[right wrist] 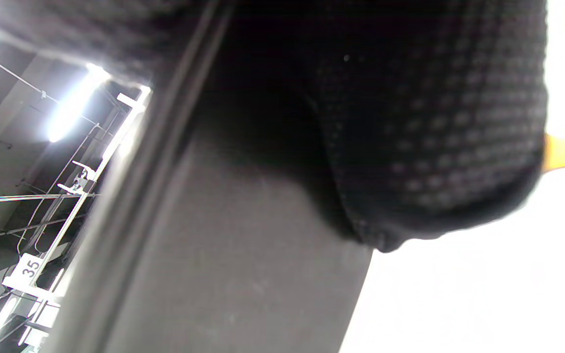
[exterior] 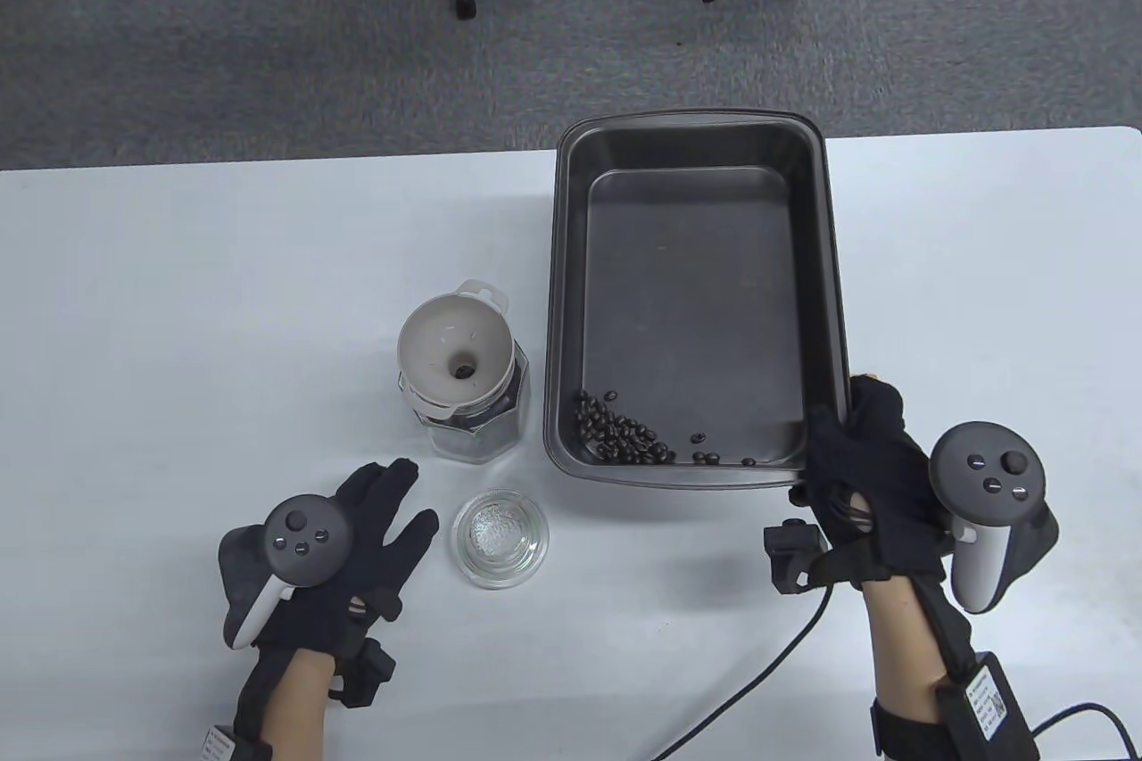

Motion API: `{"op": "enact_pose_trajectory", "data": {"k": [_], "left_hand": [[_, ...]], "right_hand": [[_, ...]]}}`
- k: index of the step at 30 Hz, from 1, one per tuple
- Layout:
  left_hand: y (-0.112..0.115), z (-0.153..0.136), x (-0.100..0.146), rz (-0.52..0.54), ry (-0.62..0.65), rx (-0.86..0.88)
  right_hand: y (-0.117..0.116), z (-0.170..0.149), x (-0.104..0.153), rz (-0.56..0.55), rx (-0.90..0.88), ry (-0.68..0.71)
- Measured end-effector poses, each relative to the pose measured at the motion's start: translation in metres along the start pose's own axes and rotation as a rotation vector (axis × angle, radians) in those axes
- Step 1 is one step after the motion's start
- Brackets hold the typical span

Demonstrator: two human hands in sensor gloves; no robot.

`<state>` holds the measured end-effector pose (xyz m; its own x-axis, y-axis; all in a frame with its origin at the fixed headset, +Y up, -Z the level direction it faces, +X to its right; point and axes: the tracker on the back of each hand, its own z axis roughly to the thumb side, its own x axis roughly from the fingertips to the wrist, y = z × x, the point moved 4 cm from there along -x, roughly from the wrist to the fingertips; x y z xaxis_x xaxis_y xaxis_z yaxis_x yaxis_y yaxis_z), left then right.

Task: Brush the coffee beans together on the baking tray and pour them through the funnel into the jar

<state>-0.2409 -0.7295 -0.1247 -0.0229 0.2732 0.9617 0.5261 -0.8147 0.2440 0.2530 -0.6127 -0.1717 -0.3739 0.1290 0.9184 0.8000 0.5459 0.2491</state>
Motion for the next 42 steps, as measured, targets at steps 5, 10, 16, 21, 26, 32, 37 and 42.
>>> {"op": "enact_pose_trajectory", "data": {"k": [5,10,16,21,26,32,37,42], "left_hand": [[0.0,-0.002,0.002,0.004,-0.001,0.006],[-0.001,-0.002,0.002,0.005,0.003,0.022],[-0.001,-0.002,0.003,0.008,0.013,0.033],[0.0,-0.003,0.001,0.0,0.011,0.042],[0.001,-0.006,-0.001,-0.009,0.003,0.049],[0.0,-0.007,0.0,-0.003,0.005,0.058],[-0.001,-0.007,-0.001,-0.007,0.001,0.062],[-0.001,-0.007,-0.001,-0.011,-0.003,0.061]], "right_hand": [[0.006,0.016,0.0,-0.009,0.01,0.009],[0.013,0.032,0.002,-0.029,0.023,0.022],[0.019,0.053,0.005,-0.052,0.004,0.03],[0.019,0.07,0.005,-0.085,0.003,0.046],[0.014,0.084,0.003,-0.095,-0.007,0.052],[0.007,0.102,-0.002,-0.109,-0.009,0.075],[-0.001,0.114,-0.004,-0.134,-0.018,0.11],[-0.01,0.133,-0.007,-0.152,-0.035,0.158]]}}
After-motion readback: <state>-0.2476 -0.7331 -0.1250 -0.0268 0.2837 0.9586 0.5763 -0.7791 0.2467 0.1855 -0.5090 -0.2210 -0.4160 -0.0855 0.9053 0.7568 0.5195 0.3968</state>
